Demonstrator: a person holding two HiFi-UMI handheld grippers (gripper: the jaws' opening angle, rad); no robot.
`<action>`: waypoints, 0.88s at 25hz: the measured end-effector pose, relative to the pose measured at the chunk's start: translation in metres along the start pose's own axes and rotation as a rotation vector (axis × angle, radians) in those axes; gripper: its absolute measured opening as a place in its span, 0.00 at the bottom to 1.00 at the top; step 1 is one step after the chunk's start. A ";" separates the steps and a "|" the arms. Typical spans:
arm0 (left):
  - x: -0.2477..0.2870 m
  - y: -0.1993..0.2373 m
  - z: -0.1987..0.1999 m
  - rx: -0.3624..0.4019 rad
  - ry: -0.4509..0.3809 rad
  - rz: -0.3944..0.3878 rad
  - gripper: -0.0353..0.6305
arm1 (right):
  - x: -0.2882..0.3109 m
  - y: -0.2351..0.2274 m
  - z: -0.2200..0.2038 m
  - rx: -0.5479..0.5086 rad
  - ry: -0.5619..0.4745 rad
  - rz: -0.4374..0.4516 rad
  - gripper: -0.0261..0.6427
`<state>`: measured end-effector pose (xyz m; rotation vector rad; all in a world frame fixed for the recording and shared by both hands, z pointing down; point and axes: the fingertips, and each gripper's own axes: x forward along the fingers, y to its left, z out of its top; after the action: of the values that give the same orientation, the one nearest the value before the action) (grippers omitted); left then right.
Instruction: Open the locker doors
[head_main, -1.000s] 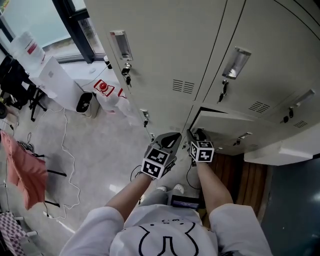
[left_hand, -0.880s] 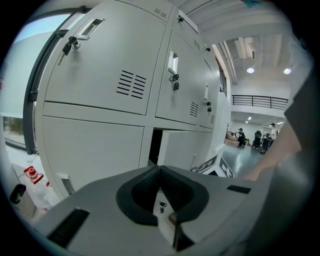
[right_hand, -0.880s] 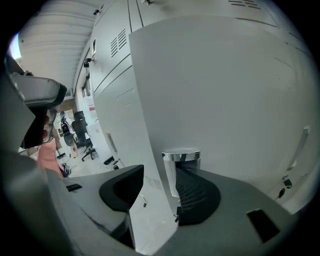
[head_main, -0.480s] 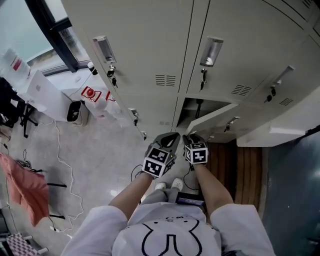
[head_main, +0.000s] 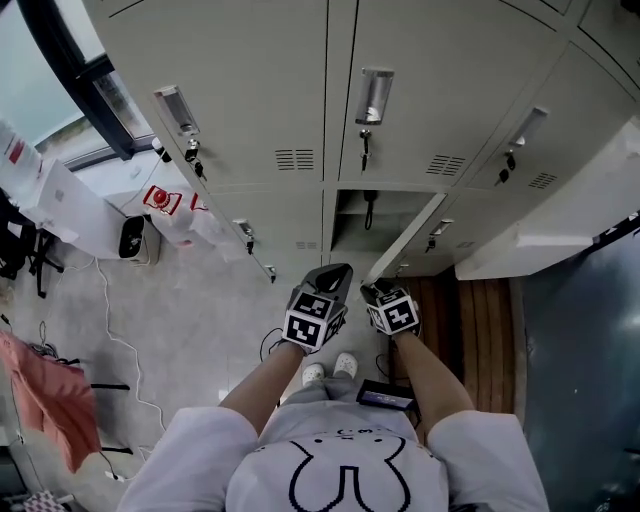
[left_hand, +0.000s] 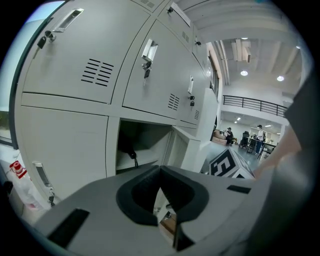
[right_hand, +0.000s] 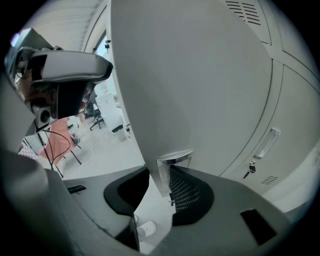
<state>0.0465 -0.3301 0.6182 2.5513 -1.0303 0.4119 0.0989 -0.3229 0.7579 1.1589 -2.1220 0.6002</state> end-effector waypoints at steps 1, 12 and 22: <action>0.003 -0.004 -0.001 0.003 0.005 -0.008 0.08 | -0.005 -0.001 -0.005 -0.017 0.014 0.009 0.22; 0.040 -0.062 -0.007 0.050 0.051 -0.124 0.08 | -0.067 -0.037 -0.068 0.017 0.107 -0.036 0.21; 0.052 -0.095 0.002 0.100 0.058 -0.184 0.08 | -0.123 -0.097 -0.113 0.098 0.151 -0.267 0.09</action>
<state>0.1495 -0.2986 0.6167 2.6772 -0.7643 0.4941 0.2672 -0.2291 0.7562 1.3775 -1.7915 0.6508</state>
